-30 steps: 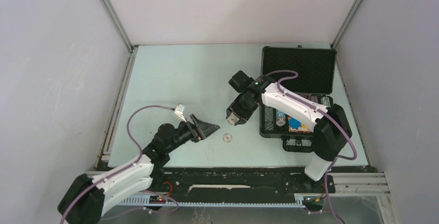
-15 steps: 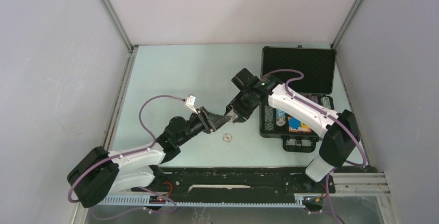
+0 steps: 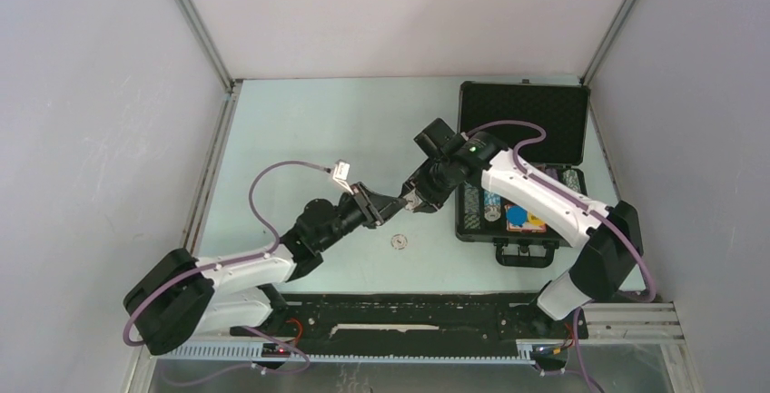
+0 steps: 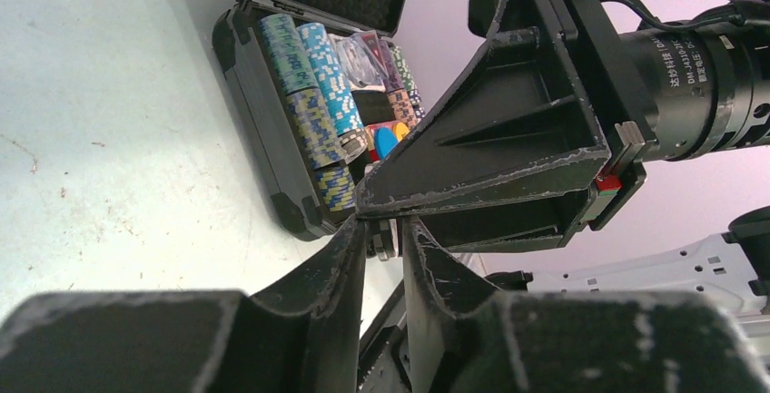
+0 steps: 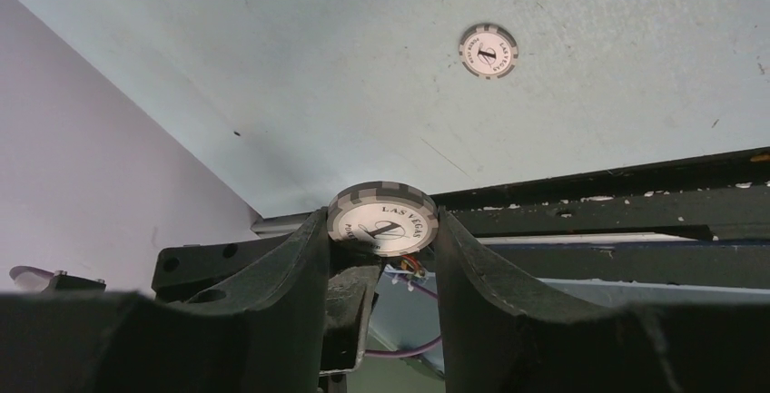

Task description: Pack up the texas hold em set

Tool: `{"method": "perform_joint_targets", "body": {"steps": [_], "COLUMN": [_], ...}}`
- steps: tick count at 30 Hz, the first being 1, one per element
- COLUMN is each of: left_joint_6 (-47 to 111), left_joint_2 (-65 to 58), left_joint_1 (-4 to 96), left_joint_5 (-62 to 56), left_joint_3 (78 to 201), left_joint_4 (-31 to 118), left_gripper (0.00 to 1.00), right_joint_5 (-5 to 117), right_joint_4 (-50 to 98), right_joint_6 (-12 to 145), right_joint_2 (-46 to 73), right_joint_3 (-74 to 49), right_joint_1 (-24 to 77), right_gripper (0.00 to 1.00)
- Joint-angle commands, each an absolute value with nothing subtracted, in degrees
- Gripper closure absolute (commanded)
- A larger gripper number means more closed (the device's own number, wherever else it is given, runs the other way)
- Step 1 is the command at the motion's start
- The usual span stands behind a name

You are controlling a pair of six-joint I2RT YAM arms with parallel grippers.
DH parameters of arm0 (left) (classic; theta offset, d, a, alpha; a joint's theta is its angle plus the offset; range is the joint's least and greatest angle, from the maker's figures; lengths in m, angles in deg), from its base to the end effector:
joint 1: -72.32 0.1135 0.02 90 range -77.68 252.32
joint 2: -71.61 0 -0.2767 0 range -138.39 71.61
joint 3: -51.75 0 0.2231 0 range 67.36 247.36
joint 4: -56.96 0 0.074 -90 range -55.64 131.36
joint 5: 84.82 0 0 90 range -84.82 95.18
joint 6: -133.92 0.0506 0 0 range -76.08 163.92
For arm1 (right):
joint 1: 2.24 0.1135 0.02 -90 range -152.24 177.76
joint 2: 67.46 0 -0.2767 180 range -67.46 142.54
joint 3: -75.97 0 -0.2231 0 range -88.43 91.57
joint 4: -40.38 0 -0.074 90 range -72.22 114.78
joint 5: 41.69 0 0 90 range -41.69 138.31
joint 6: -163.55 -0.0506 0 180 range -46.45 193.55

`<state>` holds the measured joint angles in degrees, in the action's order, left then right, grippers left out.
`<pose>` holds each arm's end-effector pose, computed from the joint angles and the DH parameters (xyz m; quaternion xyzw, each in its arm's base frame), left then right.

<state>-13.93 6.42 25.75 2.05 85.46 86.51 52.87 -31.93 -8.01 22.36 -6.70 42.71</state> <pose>0.1483 -0.1607 0.2440 -0.0517 0.7170 -0.5611 0.4103 0.2047 0.2101 0.3068 0.2980 0.9285 0.2121 0.0634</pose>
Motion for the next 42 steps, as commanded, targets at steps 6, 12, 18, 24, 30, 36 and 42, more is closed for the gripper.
{"method": "perform_joint_targets", "body": {"steps": [6,12,18,24,30,36,42], "left_joint_6": [-9.74,-3.85,2.41,21.09,38.26,51.76,56.43], "left_joint_2": [4.41,4.50,3.51,-2.59,-14.61,-30.15,-42.79], "left_joint_1": [24.11,22.03,21.26,18.25,14.17,10.02,9.15], "left_joint_5": [2.98,6.67,5.87,0.01,-7.95,-4.84,-3.63], "left_joint_3": [93.04,98.10,101.99,111.87,123.44,142.15,158.21], "left_joint_4": [84.43,76.07,72.68,62.74,57.28,43.04,33.06], "left_gripper": [0.82,0.99,1.00,1.00,1.00,1.00,1.00], "right_joint_5": [50.96,50.24,41.59,36.49,39.73,51.46,55.18], "right_joint_4": [-31.99,-30.71,-32.05,-31.04,-22.86,-21.79,-19.52], "right_joint_6": [-8.56,-6.59,-1.69,26.09,46.23,47.53,48.13], "right_joint_2": [16.98,13.50,6.09,-5.26,-21.89,-23.12,-25.54], "right_joint_3": [-8.49,-10.48,-13.64,-18.55,-26.05,-28.01,-30.41], "right_joint_1": [41.94,41.07,38.70,21.52,-2.61,-11.90,-11.91], "right_gripper": [0.99,0.63,0.01,0.01,0.00,0.01,0.03]}}
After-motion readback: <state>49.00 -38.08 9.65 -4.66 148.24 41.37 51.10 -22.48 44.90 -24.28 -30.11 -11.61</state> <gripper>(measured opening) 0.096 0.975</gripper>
